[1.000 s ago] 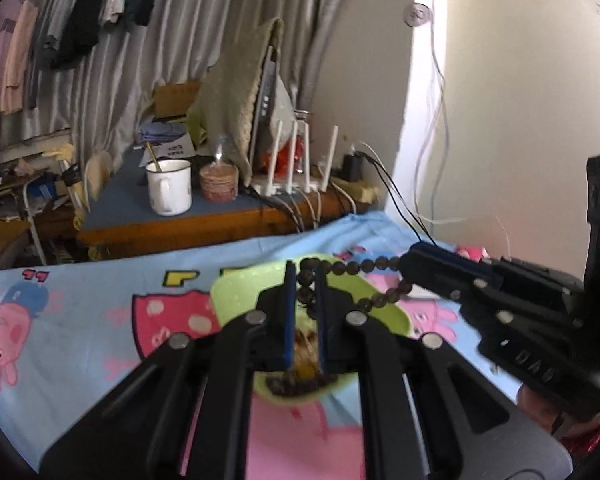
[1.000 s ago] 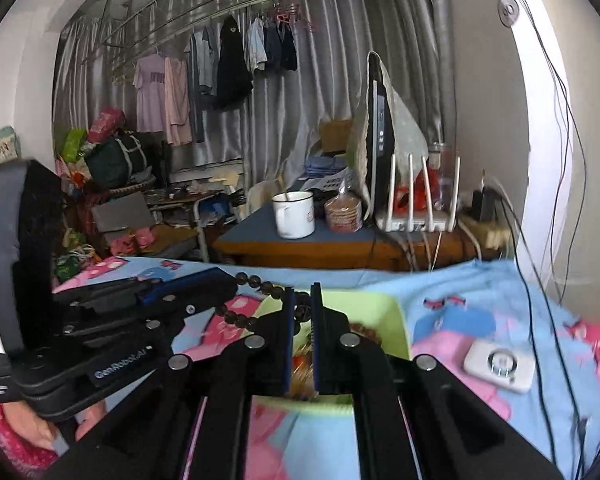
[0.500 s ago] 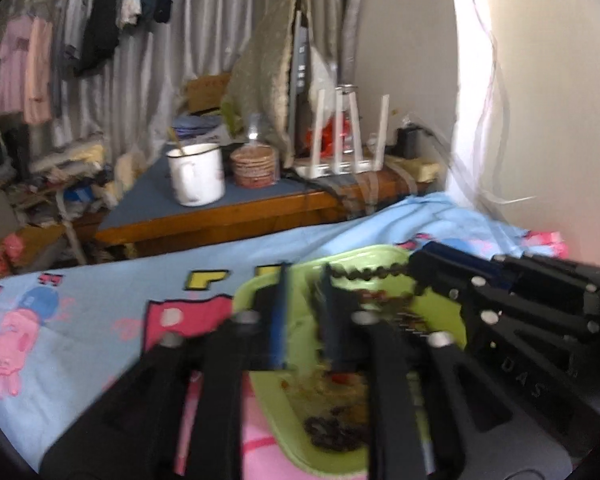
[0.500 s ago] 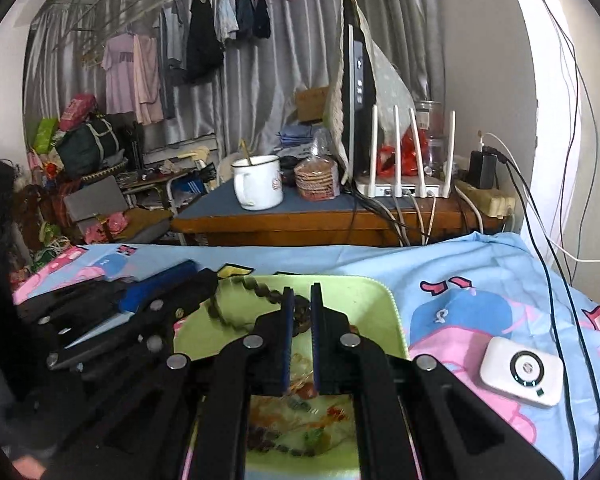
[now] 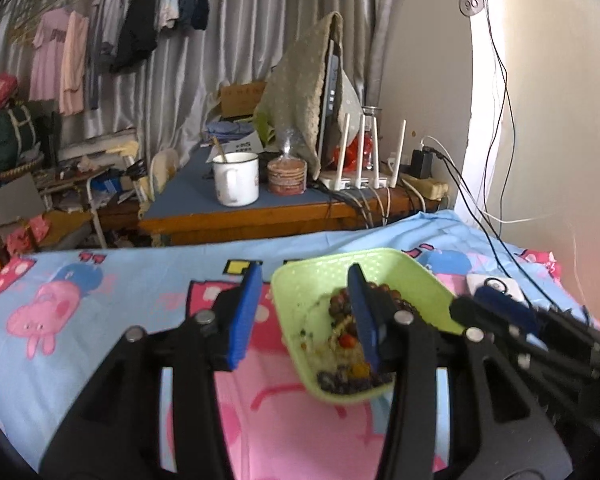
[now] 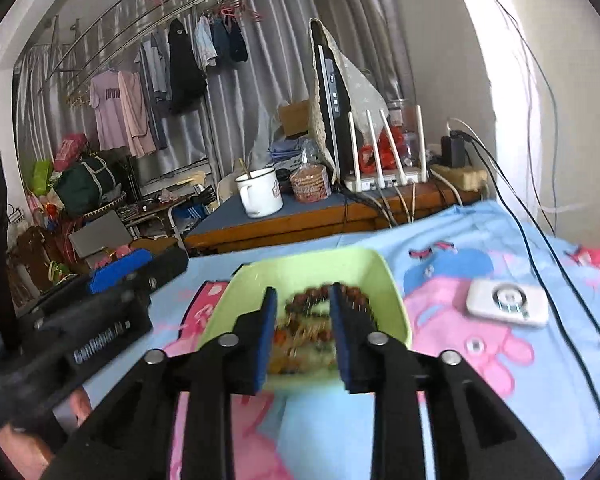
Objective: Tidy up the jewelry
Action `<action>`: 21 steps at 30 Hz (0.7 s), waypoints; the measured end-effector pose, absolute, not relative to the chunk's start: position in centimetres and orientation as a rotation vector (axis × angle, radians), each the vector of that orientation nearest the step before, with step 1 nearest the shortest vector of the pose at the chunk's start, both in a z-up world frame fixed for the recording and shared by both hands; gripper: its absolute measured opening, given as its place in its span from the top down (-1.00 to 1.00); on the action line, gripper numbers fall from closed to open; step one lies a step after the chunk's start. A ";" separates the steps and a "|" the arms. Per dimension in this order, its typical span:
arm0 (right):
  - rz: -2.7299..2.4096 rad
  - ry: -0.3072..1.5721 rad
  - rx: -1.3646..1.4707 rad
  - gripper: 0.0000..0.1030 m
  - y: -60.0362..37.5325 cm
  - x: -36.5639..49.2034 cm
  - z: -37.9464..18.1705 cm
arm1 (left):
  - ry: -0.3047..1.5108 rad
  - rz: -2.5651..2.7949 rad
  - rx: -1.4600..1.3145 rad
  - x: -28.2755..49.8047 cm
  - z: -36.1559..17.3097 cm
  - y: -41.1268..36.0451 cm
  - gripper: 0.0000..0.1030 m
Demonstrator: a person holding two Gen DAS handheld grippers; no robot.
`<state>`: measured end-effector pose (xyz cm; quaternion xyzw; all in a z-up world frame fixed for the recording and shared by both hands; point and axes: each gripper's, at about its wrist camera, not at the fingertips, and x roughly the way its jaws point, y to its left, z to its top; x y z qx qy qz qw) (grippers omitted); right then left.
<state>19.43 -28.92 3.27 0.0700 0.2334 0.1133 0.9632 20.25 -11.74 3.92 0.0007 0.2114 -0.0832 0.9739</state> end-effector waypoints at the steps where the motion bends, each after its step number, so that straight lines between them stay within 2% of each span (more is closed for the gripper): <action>1: 0.224 0.478 0.141 1.00 -28.8 18.8 3.1 | 0.429 -0.169 -0.009 19.8 3.9 -11.6 0.18; 21: 0.214 0.485 0.125 1.00 -25.8 8.9 2.1 | 0.422 -0.089 -0.017 8.9 2.8 -9.4 0.16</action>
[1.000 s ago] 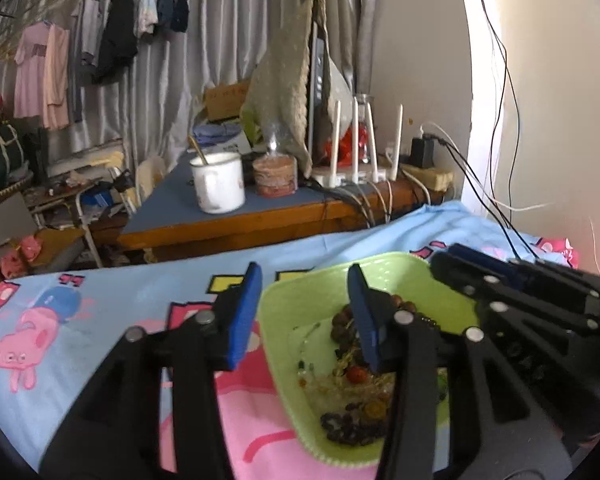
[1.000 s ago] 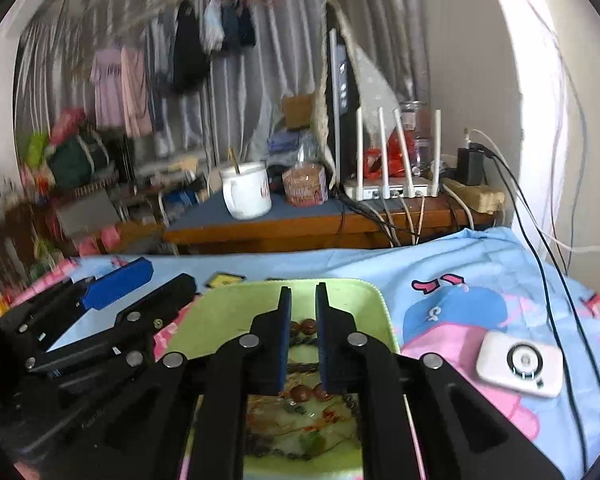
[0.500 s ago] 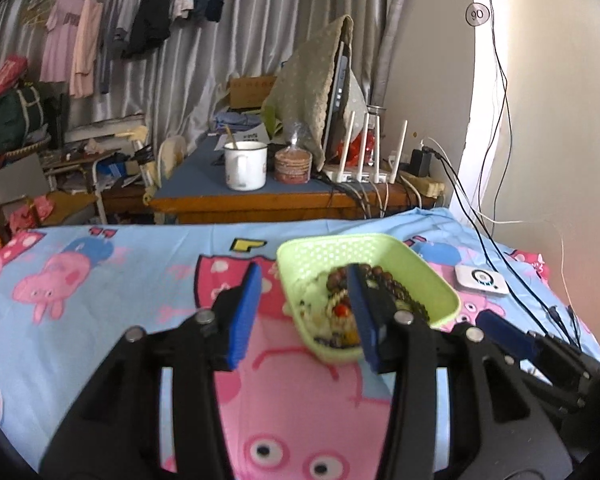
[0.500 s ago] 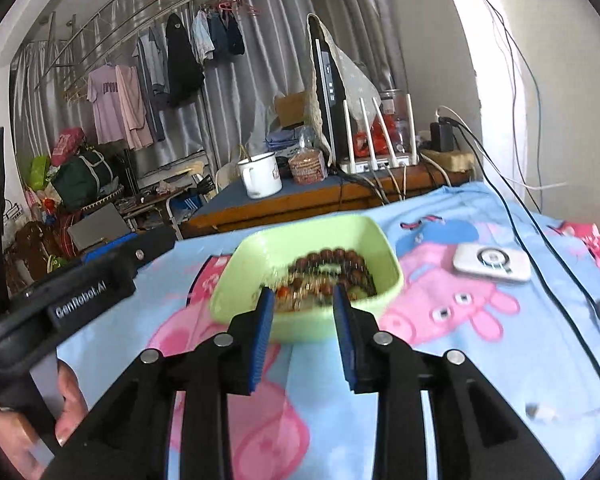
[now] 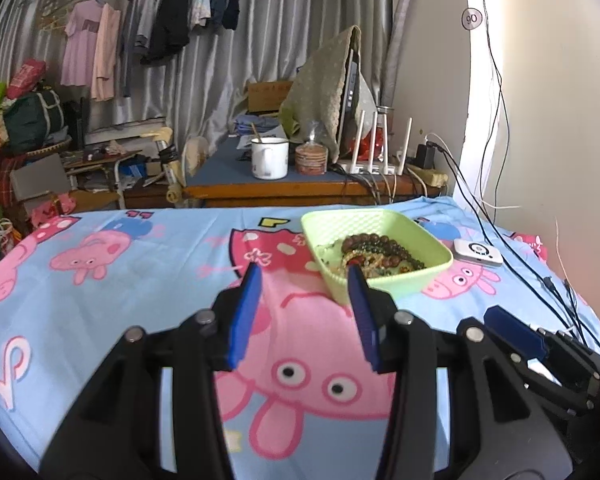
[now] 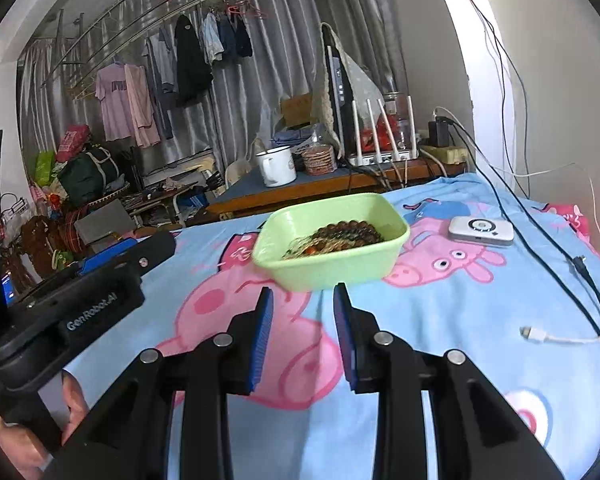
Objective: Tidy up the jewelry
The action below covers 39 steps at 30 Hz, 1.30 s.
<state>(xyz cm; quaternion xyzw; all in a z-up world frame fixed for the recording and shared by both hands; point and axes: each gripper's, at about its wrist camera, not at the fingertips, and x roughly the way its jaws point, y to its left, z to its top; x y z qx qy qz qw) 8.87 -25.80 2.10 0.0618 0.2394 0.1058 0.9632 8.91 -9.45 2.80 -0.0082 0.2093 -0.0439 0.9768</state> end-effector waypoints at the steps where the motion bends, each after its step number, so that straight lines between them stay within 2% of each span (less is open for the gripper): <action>1: 0.215 0.488 0.120 1.00 -25.7 8.6 2.1 | 0.418 -0.085 -0.010 8.5 2.8 -9.4 0.13; 4: 0.219 0.518 0.105 1.00 -25.0 8.3 2.1 | 0.413 -0.075 0.020 7.7 2.8 -9.5 0.03; 11: 0.195 0.538 0.129 1.00 -24.7 9.7 1.5 | 0.422 -0.056 0.007 8.2 2.4 -8.8 0.03; 23: 0.150 0.409 0.052 1.00 -24.0 10.5 1.3 | 0.351 0.051 -0.029 9.7 1.9 -6.9 0.03; 39: 0.145 0.390 0.043 1.00 -24.0 11.6 0.7 | 0.401 0.093 -0.007 11.8 -0.5 -6.6 0.03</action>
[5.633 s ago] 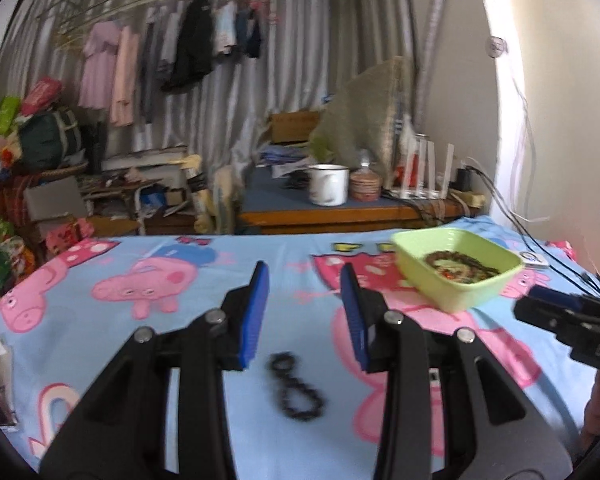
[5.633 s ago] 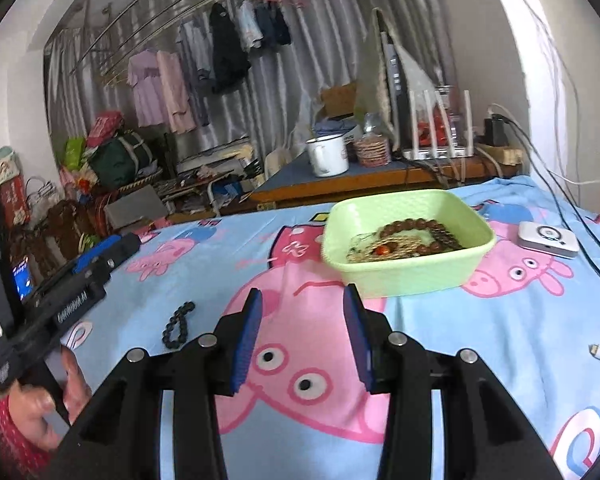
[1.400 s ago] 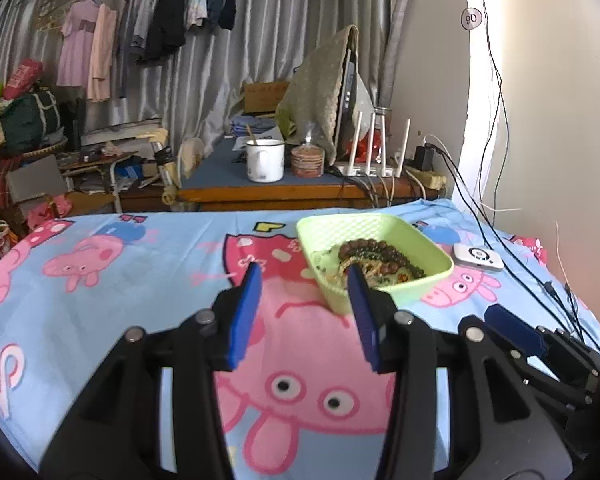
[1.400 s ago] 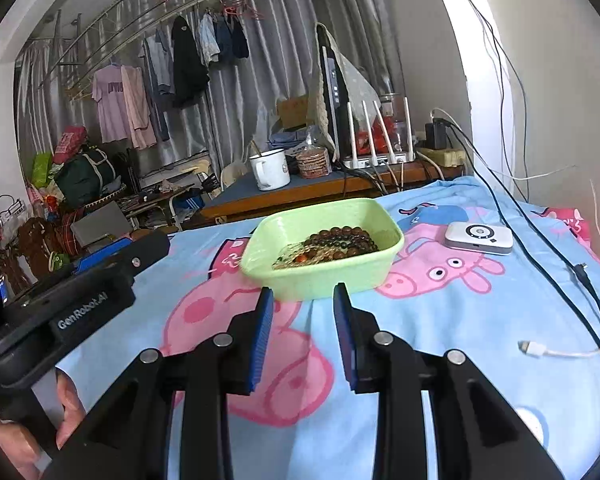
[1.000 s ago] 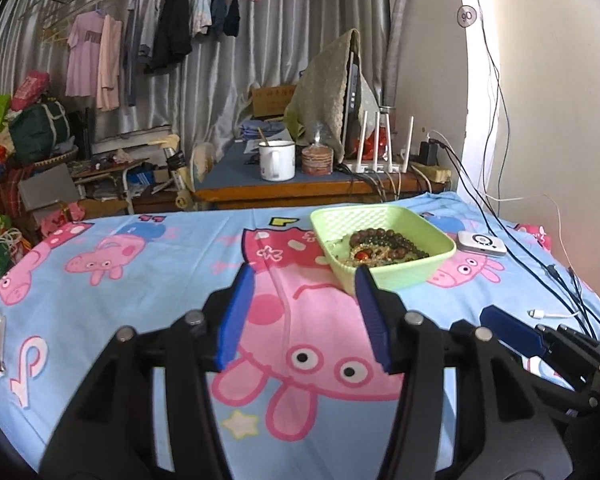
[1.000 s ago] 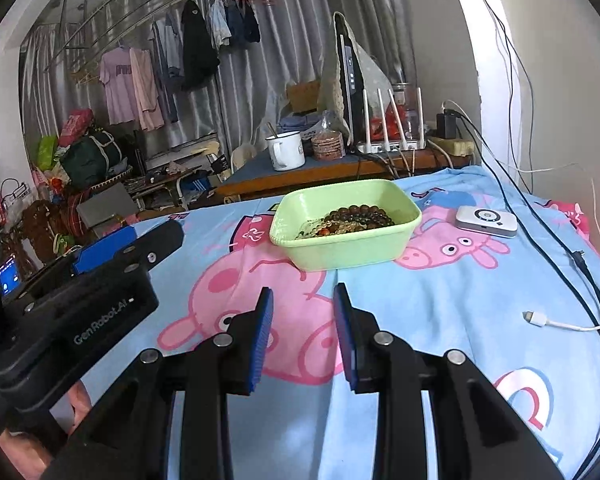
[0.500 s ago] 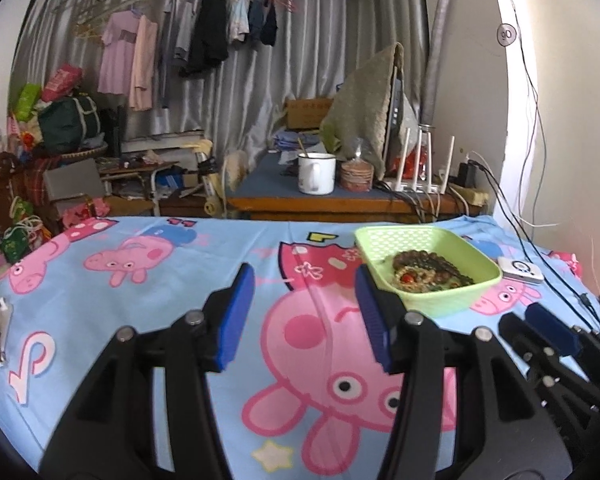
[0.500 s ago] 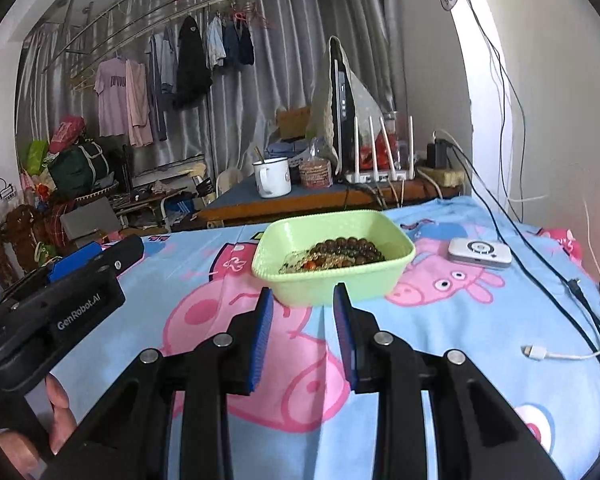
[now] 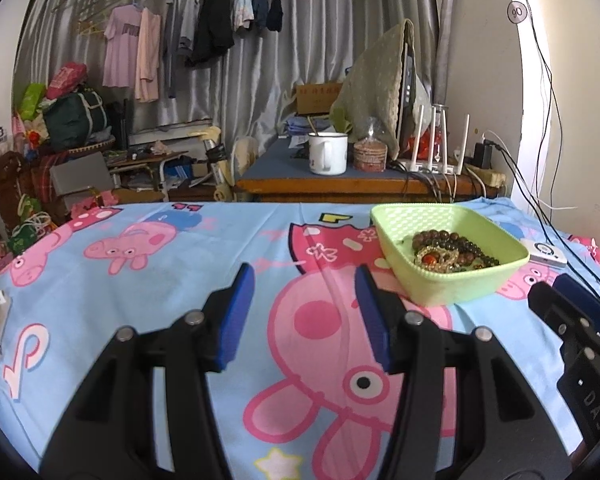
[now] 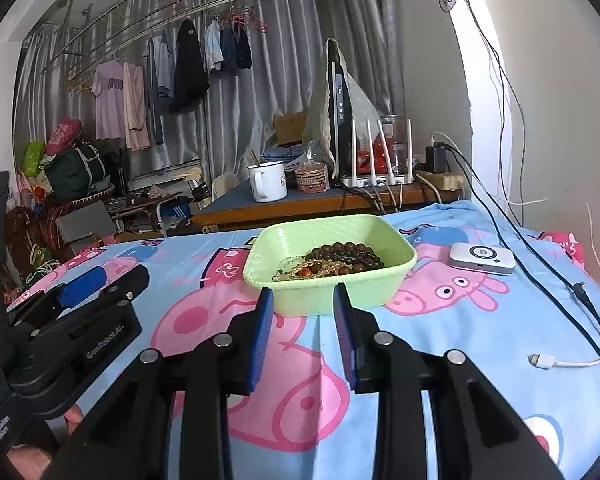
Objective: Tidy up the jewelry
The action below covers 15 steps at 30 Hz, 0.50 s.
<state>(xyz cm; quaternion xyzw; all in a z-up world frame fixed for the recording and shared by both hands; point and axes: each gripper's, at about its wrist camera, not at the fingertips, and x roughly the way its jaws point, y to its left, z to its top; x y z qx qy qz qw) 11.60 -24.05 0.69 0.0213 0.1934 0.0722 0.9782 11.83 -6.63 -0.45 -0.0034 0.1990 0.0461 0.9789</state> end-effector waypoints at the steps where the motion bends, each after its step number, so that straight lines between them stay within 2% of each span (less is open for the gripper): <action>1: 0.147 0.387 0.038 1.00 -24.0 11.5 0.7 | 0.400 0.093 -0.009 11.8 -0.5 -6.6 0.03; 10: 0.149 0.385 0.042 1.00 -23.7 11.5 0.7 | 0.388 0.094 -0.006 11.7 -0.5 -6.6 0.02; 13: 0.150 0.379 0.041 1.00 -23.7 11.4 0.7 | 0.384 0.099 -0.010 11.7 -0.4 -6.7 -0.11; 15: 0.150 0.376 0.041 1.00 -23.7 11.2 0.7 | 0.379 0.098 -0.009 11.5 -0.4 -6.6 -0.11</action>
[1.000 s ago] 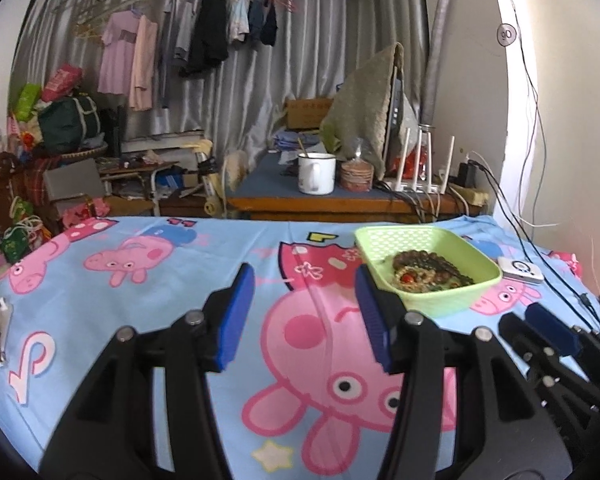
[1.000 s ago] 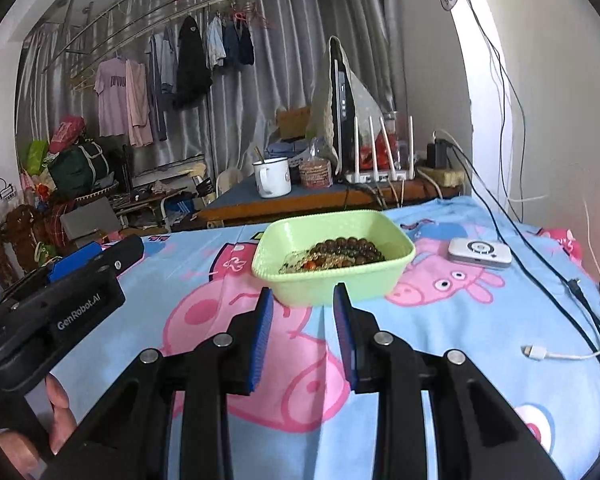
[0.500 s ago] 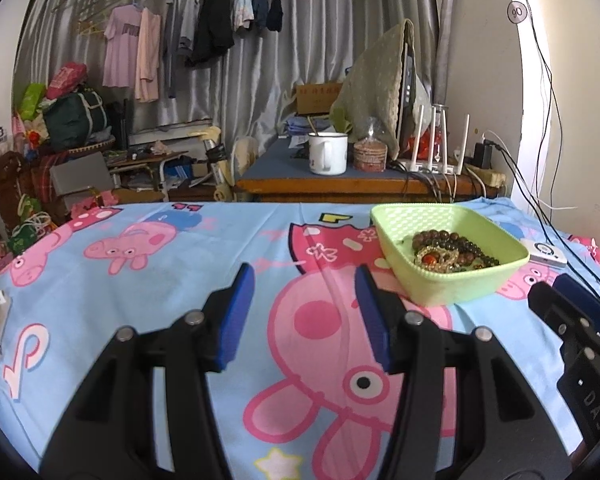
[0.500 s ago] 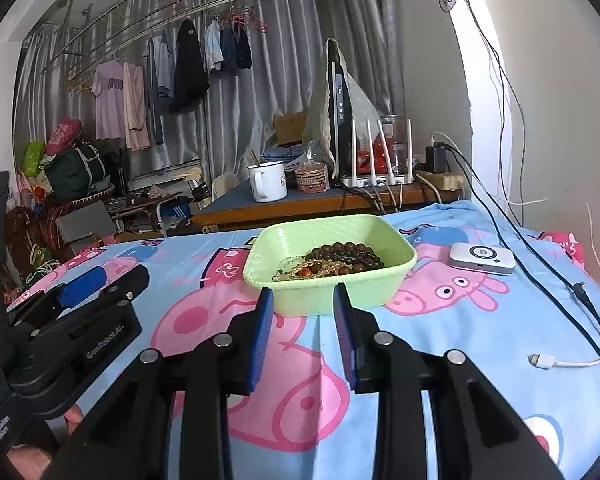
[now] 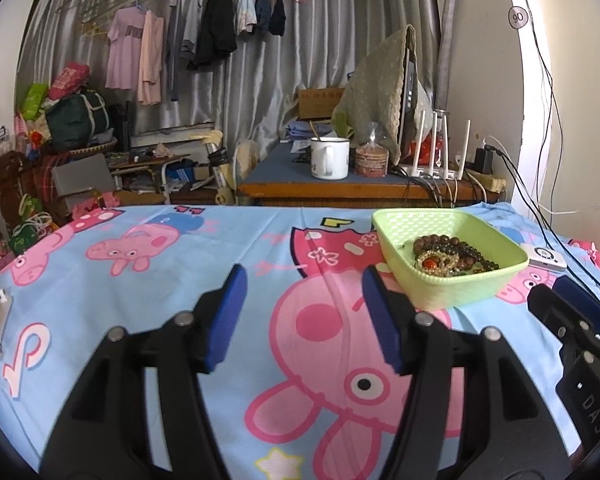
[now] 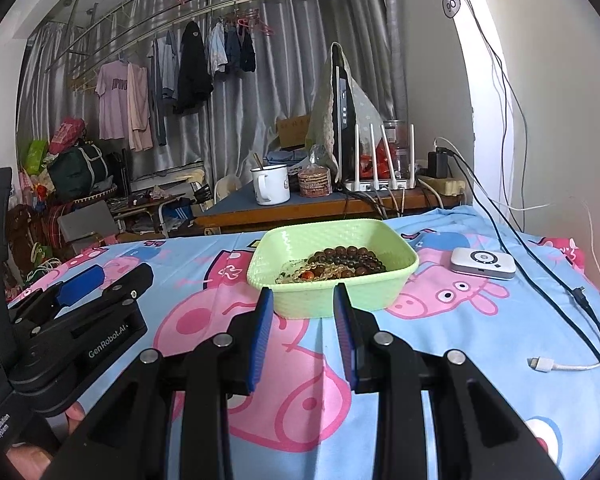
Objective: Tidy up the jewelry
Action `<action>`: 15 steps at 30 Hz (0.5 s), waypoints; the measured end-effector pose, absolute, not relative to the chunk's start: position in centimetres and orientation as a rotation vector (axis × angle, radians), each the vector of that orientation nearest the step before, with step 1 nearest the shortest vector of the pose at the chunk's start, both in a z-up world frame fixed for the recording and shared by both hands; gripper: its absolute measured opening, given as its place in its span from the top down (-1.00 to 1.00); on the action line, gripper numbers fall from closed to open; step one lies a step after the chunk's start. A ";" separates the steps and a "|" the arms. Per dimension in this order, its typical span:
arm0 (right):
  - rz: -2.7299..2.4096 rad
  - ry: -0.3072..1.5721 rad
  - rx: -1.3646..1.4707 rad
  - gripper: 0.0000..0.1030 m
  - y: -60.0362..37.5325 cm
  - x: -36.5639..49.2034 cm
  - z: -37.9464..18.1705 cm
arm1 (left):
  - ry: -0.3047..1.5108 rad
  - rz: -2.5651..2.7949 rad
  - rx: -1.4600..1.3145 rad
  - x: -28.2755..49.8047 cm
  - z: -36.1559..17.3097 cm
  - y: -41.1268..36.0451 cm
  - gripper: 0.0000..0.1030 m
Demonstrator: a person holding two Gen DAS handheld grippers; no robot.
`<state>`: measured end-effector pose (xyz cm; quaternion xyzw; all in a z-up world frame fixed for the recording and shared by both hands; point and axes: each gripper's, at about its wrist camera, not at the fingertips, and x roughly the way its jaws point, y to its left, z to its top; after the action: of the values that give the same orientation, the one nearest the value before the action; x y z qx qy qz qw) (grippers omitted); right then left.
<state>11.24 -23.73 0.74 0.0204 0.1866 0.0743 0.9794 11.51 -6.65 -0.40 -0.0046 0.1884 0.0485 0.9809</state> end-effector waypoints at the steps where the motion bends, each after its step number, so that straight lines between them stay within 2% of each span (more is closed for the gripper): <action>1: 0.149 0.374 0.042 1.00 -23.7 11.2 0.7 | 0.377 0.096 -0.008 11.5 -0.4 -6.7 -0.11; 6: 0.156 0.376 0.048 1.00 -23.9 11.2 0.8 | 0.367 0.092 -0.001 11.3 -0.3 -6.8 -0.13; 11: 0.161 0.398 0.077 1.00 -24.5 10.8 0.7 | 0.353 0.092 0.009 11.0 -0.1 -7.0 -0.38; 15: 0.167 0.421 0.101 1.00 -25.0 10.7 0.7 | 0.349 0.092 0.031 10.9 0.2 -7.5 -0.69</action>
<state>10.72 -24.98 0.72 0.0501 0.2086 0.0827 0.9732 10.94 -7.49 0.24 0.0154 0.1737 0.0457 0.9836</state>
